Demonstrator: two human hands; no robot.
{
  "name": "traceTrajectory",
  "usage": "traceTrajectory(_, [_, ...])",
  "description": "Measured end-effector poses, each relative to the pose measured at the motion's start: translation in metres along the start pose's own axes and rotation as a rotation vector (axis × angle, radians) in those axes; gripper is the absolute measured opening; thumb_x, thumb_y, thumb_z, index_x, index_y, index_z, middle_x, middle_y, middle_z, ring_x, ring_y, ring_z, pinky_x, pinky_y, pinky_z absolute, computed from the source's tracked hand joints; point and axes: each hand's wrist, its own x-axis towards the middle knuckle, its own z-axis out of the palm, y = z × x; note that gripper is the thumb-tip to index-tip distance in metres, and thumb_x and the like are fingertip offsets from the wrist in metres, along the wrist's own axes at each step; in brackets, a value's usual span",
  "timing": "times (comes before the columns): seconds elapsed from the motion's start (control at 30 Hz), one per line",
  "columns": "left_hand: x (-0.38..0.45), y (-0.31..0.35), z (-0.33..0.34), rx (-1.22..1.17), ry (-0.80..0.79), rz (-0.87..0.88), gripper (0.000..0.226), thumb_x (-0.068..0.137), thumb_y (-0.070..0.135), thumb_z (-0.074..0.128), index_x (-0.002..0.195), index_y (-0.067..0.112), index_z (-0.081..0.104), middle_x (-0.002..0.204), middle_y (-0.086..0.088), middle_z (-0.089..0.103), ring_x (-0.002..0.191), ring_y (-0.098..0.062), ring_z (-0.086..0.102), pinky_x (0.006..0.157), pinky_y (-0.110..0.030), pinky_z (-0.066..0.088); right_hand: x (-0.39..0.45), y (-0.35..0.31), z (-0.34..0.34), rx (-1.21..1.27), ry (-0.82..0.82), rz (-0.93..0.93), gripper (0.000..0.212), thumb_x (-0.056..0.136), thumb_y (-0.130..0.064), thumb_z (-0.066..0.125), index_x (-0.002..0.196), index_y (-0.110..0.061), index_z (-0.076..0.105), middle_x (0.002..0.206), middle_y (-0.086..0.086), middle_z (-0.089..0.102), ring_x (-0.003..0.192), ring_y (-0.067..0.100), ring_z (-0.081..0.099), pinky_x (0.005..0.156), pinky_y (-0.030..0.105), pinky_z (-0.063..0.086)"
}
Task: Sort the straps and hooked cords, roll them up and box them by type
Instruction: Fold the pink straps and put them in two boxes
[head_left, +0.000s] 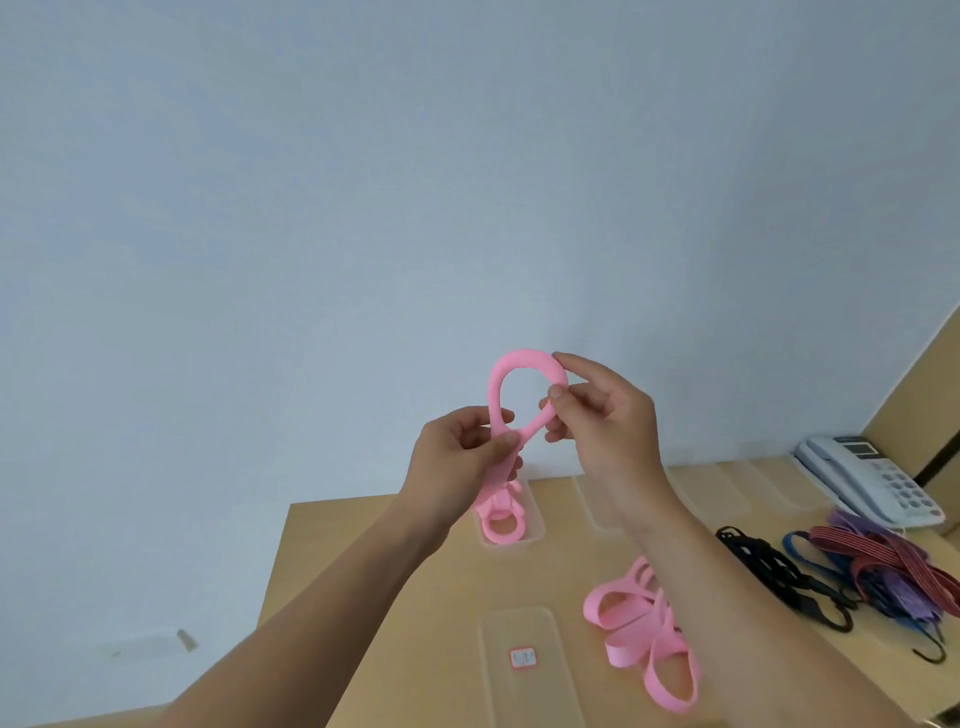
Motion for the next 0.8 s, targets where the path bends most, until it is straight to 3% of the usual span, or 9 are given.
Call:
traceTrajectory(0.07, [-0.005,0.004,-0.002,-0.007,0.018,0.01,0.015,0.095,0.011,0.07,0.111,0.011,0.07,0.09,-0.017,0.077,0.079,-0.033,0.075,0.07,-0.033,0.062,-0.003,-0.003,-0.001,-0.011,-0.019,-0.014,0.033,0.093,-0.006,0.064,0.113,-0.031,0.072,0.081,0.002,0.075,0.076,0.021,0.071,0.078,0.047,0.061])
traceTrajectory(0.17, [-0.008,0.007,-0.003,0.012,0.026,0.034,0.014,0.095,0.014,0.071,0.109,0.017,0.073,0.085,-0.017,0.077,0.082,-0.042,0.073,0.079,-0.047,0.061,-0.004,-0.008,-0.004,-0.073,-0.042,-0.086,0.018,0.094,-0.017,0.068,0.105,-0.028,0.076,0.09,-0.008,0.075,0.091,0.014,0.07,0.083,0.043,0.06])
traceTrajectory(0.33, [-0.008,0.007,0.009,-0.005,0.052,0.023,0.019,0.095,0.016,0.071,0.113,0.02,0.073,0.088,-0.015,0.077,0.083,-0.037,0.075,0.086,-0.051,0.062,0.001,-0.02,-0.017,-0.067,-0.143,-0.178,0.01,0.092,-0.021,0.071,0.084,-0.019,0.078,0.085,-0.011,0.076,0.087,0.009,0.069,0.076,0.019,0.05])
traceTrajectory(0.47, [-0.007,0.013,0.027,-0.063,-0.013,0.013,0.019,0.094,0.013,0.071,0.112,0.007,0.075,0.09,-0.017,0.075,0.085,-0.032,0.072,0.093,-0.054,0.058,0.007,-0.018,-0.032,-0.137,-0.265,-0.24,0.02,0.081,-0.04,0.076,0.085,-0.021,0.079,0.085,-0.012,0.075,0.088,0.01,0.071,0.081,0.02,0.053])
traceTrajectory(0.53, [-0.005,0.015,0.034,-0.093,-0.071,0.007,0.019,0.096,0.01,0.065,0.111,0.009,0.077,0.101,-0.023,0.073,0.091,-0.03,0.068,0.1,-0.058,0.053,0.01,-0.008,-0.041,-0.246,-0.261,-0.304,0.003,0.084,-0.026,0.08,0.086,-0.025,0.079,0.085,-0.016,0.074,0.093,0.009,0.069,0.085,0.022,0.052])
traceTrajectory(0.6, [-0.004,0.015,0.043,-0.111,-0.115,0.005,0.025,0.097,0.008,0.059,0.115,0.01,0.077,0.117,-0.026,0.07,0.094,-0.032,0.062,0.1,-0.057,0.05,0.012,0.002,-0.052,-0.356,-0.232,-0.413,0.015,0.082,-0.012,0.08,0.087,-0.026,0.079,0.083,-0.017,0.073,0.093,0.008,0.066,0.084,0.022,0.05])
traceTrajectory(0.7, [-0.004,0.011,0.056,-0.114,-0.118,0.017,0.025,0.101,0.014,0.057,0.116,0.007,0.075,0.12,-0.019,0.072,0.095,-0.031,0.057,0.095,-0.052,0.048,0.015,0.012,-0.06,-0.436,-0.207,-0.535,0.015,0.077,-0.013,0.076,0.086,-0.024,0.079,0.08,-0.016,0.071,0.089,0.008,0.062,0.081,0.017,0.047])
traceTrajectory(0.8, [-0.004,0.008,0.067,-0.095,-0.076,0.017,0.026,0.102,0.018,0.059,0.117,0.003,0.073,0.117,-0.013,0.075,0.099,-0.035,0.064,0.105,-0.058,0.047,0.017,0.02,-0.065,-0.492,-0.196,-0.597,0.011,0.077,-0.017,0.074,0.083,-0.025,0.079,0.078,-0.015,0.068,0.086,0.011,0.058,0.077,0.018,0.045])
